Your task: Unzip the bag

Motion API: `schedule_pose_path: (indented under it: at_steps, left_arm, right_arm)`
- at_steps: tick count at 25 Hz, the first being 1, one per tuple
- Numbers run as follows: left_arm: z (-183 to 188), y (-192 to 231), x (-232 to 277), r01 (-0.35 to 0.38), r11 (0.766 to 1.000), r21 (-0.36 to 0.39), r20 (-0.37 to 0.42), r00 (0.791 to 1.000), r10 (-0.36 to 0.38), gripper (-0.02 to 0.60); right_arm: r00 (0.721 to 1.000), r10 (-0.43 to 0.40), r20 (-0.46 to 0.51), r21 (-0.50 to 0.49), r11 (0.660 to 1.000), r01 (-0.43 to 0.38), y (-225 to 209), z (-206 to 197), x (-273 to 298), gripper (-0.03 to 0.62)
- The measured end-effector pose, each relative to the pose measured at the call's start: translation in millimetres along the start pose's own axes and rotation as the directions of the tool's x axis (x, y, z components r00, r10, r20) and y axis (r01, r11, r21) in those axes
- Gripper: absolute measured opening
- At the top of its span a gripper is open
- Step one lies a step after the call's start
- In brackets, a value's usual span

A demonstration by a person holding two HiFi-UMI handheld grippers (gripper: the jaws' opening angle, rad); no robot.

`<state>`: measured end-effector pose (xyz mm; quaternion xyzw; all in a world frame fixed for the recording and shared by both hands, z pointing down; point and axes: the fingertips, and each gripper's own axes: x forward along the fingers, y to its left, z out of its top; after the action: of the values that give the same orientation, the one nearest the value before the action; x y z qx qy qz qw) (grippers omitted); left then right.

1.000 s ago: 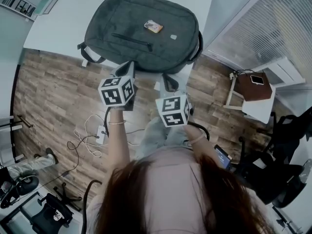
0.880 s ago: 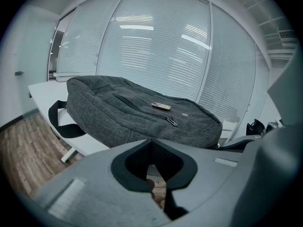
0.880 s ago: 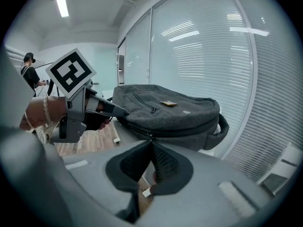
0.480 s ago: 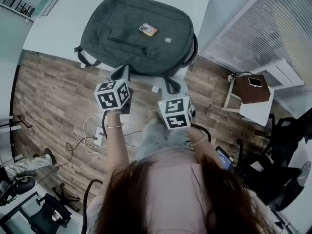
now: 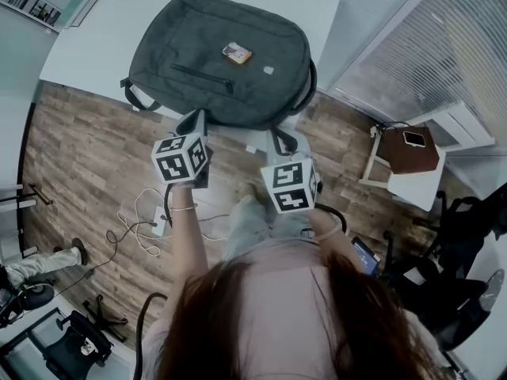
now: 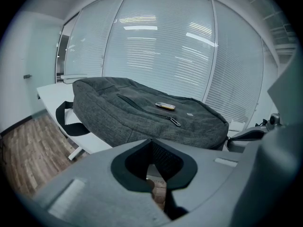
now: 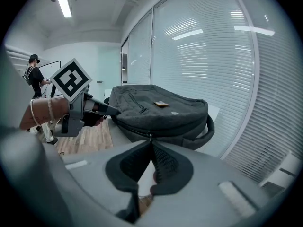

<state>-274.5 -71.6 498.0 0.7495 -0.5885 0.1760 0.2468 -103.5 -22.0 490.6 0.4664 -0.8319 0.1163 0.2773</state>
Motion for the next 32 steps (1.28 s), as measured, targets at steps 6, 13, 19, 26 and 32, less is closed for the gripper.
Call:
schedule_pose_path:
  at_steps: [6, 13, 19, 26, 32]
  left_arm:
    - [0.5, 0.0, -0.2, -0.015, 1.0, -0.021, -0.009, 1.0, 0.015, 0.008]
    - [0.3, -0.9, 0.1, -0.042, 0.999, -0.028, -0.006, 0.999, 0.042, 0.008]
    - [0.9, -0.2, 1.4, -0.057, 0.998, -0.029, -0.007, 0.998, 0.057, 0.008]
    - [0.5, 0.0, 1.5, -0.068, 0.997, -0.032, -0.008, 0.998, 0.067, 0.008]
    - [0.6, 0.6, 1.5, -0.072, 0.997, -0.03, -0.012, 0.997, 0.072, 0.008]
  right_arm:
    - [1.0, 0.004, 0.004, -0.016, 1.0, -0.004, -13.7, 0.3, -2.7, 0.011]
    - [1.0, -0.005, 0.0, -0.006, 1.0, 0.005, -40.8, 2.2, -7.9, 0.011]
    - [1.0, 0.003, 0.001, -0.01, 1.0, -0.003, -50.4, 3.3, -5.9, 0.011]
    - [1.0, 0.012, -0.003, -0.019, 1.0, -0.012, -63.0, 3.6, -3.7, 0.012]
    - [1.0, 0.029, -0.011, -0.028, 0.999, -0.029, -70.1, 5.1, -1.9, 0.012]
